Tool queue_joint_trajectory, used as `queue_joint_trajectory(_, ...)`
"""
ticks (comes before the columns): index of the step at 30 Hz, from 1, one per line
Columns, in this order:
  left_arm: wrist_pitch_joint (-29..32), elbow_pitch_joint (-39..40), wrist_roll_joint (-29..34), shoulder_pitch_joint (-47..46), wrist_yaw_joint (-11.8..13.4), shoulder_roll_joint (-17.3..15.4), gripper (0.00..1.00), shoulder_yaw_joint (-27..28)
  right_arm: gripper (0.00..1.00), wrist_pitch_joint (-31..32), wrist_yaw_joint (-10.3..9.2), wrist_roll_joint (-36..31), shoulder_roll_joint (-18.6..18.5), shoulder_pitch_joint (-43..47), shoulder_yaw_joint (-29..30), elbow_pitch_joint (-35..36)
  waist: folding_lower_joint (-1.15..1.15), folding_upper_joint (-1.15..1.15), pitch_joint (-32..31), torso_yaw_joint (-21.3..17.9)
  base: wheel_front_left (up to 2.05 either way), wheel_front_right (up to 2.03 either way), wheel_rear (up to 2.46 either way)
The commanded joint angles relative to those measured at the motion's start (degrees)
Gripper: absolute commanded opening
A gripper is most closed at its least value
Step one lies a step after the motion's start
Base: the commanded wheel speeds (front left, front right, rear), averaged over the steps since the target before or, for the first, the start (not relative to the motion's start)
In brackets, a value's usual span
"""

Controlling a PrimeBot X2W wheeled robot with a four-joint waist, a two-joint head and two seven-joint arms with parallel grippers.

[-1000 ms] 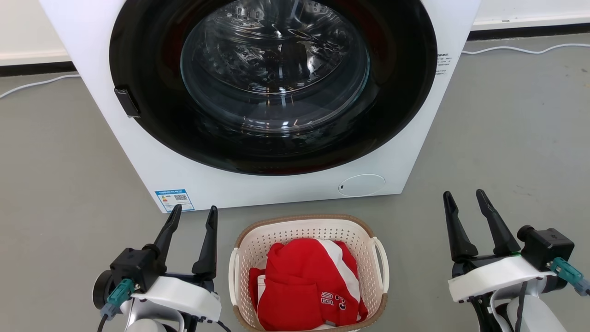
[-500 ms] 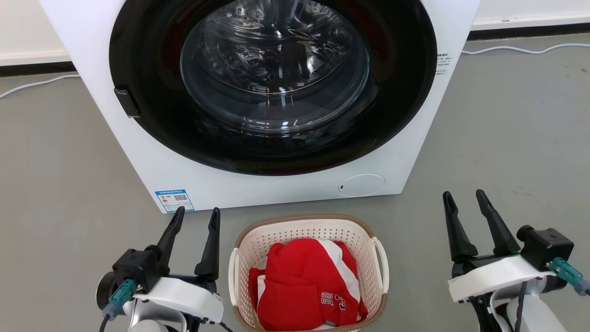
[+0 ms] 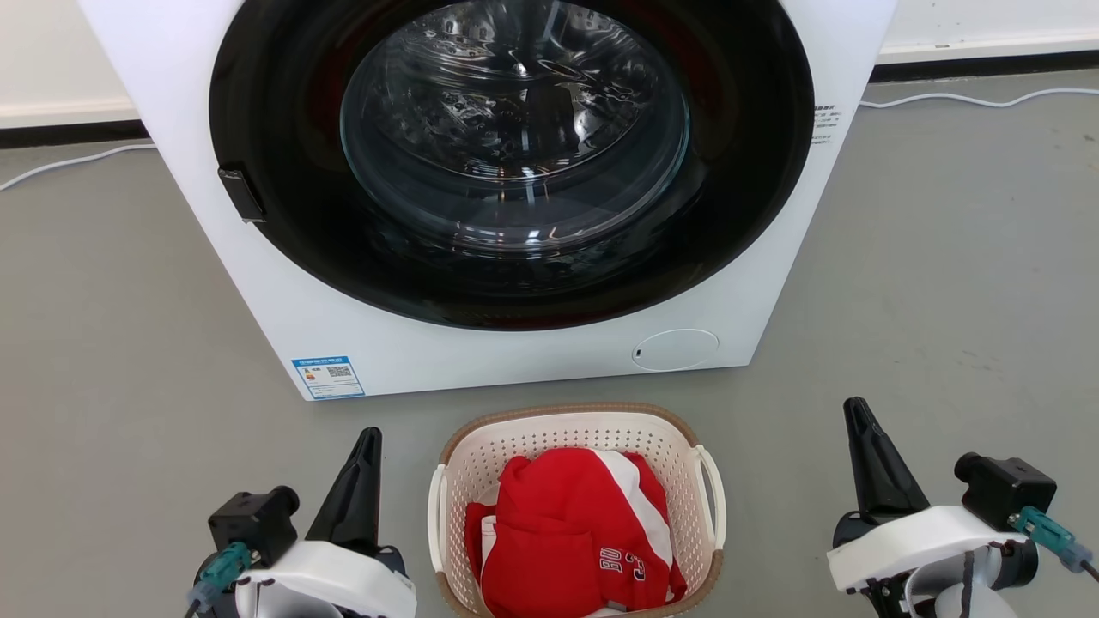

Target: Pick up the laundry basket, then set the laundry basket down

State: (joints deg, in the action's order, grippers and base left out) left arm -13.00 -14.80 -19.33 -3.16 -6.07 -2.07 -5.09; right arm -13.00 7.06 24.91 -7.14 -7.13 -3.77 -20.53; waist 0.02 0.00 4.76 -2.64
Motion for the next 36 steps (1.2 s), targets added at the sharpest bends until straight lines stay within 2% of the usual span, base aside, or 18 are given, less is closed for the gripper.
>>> queue_joint_trajectory(1,0.19,1.4,-1.55,-1.52,-0.12,-0.2,0.0,0.64,0.0,0.56,0.05,1.33,-0.55,-1.47,0.5,1.8,-0.02,0.0,0.0,0.03,0.0,0.0,0.0)
queue_joint_trajectory(36,5.9,1.13,-22.82,-2.05,-0.51,-0.44,0.0,3.87,0.0,5.93,0.16,21.24,0.63,-0.78,3.1,3.17,-0.02,0.0,-1.34,0.81,0.0,0.0,0.0)
